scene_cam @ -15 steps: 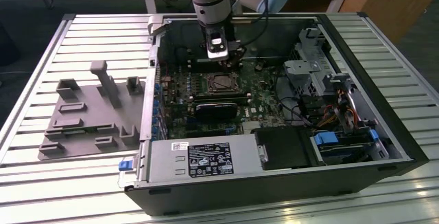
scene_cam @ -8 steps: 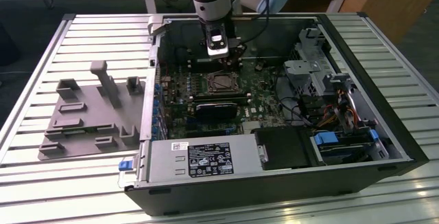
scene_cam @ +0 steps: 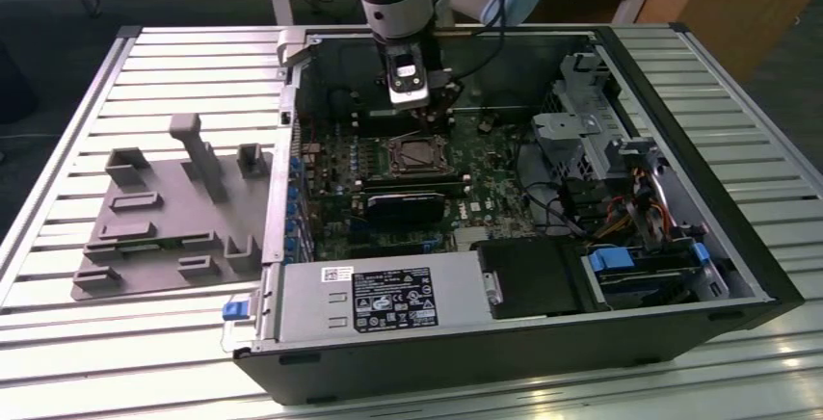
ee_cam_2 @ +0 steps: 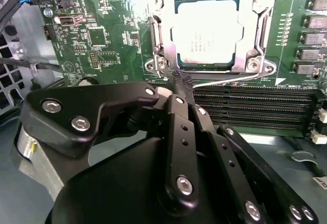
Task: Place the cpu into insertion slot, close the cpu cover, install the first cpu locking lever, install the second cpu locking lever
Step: 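Install the first cpu locking lever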
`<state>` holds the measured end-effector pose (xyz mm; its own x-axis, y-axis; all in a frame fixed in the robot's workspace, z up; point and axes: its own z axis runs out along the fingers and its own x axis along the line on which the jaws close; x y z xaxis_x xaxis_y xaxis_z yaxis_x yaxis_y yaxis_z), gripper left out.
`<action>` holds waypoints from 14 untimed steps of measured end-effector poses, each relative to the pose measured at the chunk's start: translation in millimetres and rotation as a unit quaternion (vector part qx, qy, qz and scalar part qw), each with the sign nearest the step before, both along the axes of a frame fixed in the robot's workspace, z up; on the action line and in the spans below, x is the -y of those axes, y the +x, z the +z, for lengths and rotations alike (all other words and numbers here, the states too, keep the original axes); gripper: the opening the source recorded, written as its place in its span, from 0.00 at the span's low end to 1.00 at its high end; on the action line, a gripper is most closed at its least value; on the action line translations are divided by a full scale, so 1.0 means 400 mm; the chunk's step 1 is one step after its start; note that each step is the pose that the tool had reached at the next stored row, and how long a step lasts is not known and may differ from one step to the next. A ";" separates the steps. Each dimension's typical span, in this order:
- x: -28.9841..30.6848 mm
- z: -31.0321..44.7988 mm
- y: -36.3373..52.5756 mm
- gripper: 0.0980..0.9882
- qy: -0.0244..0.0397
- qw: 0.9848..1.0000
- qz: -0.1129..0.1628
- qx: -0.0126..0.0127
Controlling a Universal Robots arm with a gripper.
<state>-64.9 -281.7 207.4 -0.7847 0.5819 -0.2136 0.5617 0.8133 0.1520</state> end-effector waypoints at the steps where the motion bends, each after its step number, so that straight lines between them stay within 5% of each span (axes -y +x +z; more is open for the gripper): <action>1: 0.000 0.000 0.000 0.00 0.000 1.000 0.003 0.000; 5: 0.000 -0.001 0.000 0.00 -0.001 1.000 0.018 0.000; 11: -0.001 -0.002 -0.003 0.00 -0.014 0.999 0.034 0.000; 14: -0.001 -0.002 -0.003 0.00 -0.015 0.999 0.047 0.000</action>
